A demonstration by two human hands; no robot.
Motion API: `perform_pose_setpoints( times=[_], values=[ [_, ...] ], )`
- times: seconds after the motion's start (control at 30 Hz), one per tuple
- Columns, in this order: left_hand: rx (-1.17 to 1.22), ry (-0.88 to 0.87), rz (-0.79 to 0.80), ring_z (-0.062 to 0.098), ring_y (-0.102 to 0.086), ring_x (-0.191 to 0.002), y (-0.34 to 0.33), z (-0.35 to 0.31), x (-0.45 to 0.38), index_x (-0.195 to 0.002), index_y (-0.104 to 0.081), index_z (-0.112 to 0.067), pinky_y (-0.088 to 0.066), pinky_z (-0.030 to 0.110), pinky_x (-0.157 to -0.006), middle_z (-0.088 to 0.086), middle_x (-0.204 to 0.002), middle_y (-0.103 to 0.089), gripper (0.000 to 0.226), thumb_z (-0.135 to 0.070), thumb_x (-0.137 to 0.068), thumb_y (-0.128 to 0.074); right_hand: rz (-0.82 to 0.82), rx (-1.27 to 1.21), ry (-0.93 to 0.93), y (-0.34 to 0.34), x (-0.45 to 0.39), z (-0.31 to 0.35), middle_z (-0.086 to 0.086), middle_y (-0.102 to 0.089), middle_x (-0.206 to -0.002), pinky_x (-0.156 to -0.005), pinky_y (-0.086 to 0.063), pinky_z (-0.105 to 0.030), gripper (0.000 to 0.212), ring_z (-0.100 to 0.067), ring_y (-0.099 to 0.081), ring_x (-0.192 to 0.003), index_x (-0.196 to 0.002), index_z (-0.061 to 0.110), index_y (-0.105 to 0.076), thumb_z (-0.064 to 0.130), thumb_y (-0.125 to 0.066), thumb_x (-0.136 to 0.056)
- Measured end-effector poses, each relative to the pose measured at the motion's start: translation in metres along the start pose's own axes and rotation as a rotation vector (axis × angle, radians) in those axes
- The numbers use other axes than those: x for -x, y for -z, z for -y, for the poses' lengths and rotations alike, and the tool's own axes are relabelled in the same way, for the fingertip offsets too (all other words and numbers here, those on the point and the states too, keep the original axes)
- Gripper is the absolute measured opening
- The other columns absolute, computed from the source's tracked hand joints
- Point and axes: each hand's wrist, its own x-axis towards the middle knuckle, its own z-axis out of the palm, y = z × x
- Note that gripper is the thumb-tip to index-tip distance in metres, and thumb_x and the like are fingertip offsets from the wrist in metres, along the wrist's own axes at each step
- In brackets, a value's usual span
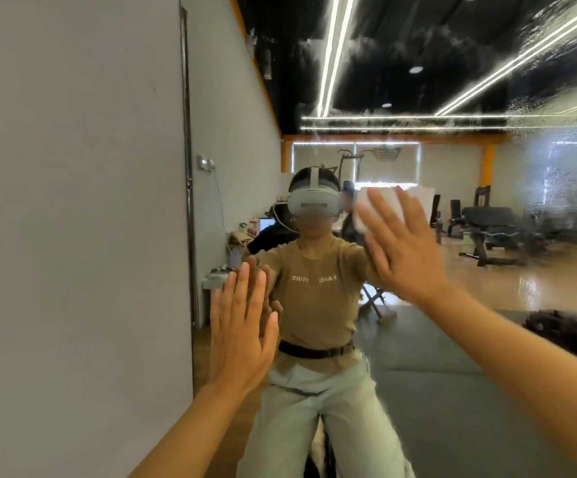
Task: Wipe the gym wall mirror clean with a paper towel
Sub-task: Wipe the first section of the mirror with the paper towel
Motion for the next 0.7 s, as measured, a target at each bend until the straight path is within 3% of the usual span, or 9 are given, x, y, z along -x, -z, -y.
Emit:
perform_pose_setpoints(
  times=[0.2,0.33,0.47,0.53,0.6,0.7],
  values=[
    [0.003,-0.029,0.002,0.026,-0.008,-0.155,-0.013,-0.031,0.002,-0.158,-0.025,-0.013,-0.001,0.045,-0.125,0.005,-0.169,-0.004,0.064,-0.037,-0.101,-0.039,0.203,0.014,0.276,-0.006,0.122,0.004,-0.006,-0.030,-0.162,-0.120,-0.022,-0.054,0.049,-0.038,-0.021,-0.150,-0.154,0.022,-0.035,0.032,-0.032,-0.107],
    [0.003,-0.036,0.009,0.025,-0.009,-0.155,-0.025,-0.049,0.005,-0.158,-0.025,-0.015,-0.005,0.046,-0.125,0.006,-0.169,-0.007,0.064,-0.037,-0.101,-0.041,0.224,0.044,0.356,0.005,0.116,-0.013,-0.005,-0.030,-0.162,-0.118,-0.027,-0.051,0.048,-0.034,-0.027,-0.149,-0.155,0.023,-0.030,0.035,-0.026,-0.109],
    [-0.068,-0.028,0.009,0.027,-0.010,-0.155,-0.039,-0.054,0.017,-0.159,-0.021,-0.016,-0.007,0.048,-0.124,0.008,-0.168,-0.009,0.067,-0.041,-0.100,-0.040,0.036,0.071,0.079,0.016,0.039,-0.047,-0.013,-0.026,-0.162,-0.121,-0.020,-0.054,0.052,-0.039,-0.019,-0.150,-0.154,0.014,-0.030,0.026,-0.041,-0.105],
    [-0.093,-0.020,0.005,0.028,-0.009,-0.155,-0.044,-0.053,0.019,-0.160,-0.019,-0.017,-0.007,0.048,-0.124,0.008,-0.168,-0.009,0.068,-0.043,-0.099,-0.039,-0.037,0.056,-0.088,0.026,-0.011,-0.066,-0.012,-0.022,-0.164,-0.125,-0.011,-0.049,0.051,-0.038,-0.013,-0.151,-0.156,0.014,-0.029,0.028,-0.034,-0.107],
    [-0.094,-0.024,-0.009,0.028,-0.009,-0.155,-0.046,-0.052,0.017,-0.159,-0.020,-0.017,-0.004,0.046,-0.125,0.008,-0.168,-0.009,0.068,-0.043,-0.099,-0.039,-0.066,0.039,-0.225,0.036,-0.049,-0.081,-0.009,-0.021,-0.165,-0.125,-0.010,-0.048,0.050,-0.037,-0.010,-0.152,-0.156,0.017,-0.030,0.033,-0.028,-0.108],
    [-0.087,-0.015,-0.038,0.026,-0.009,-0.155,-0.047,-0.055,0.015,-0.157,-0.025,-0.014,-0.002,0.045,-0.125,0.009,-0.167,-0.013,0.066,-0.042,-0.099,-0.039,-0.088,0.038,-0.258,0.037,-0.059,-0.084,-0.007,-0.021,-0.165,-0.125,-0.006,-0.047,0.050,-0.036,-0.009,-0.152,-0.156,0.019,-0.031,0.034,-0.027,-0.109]
  ],
)
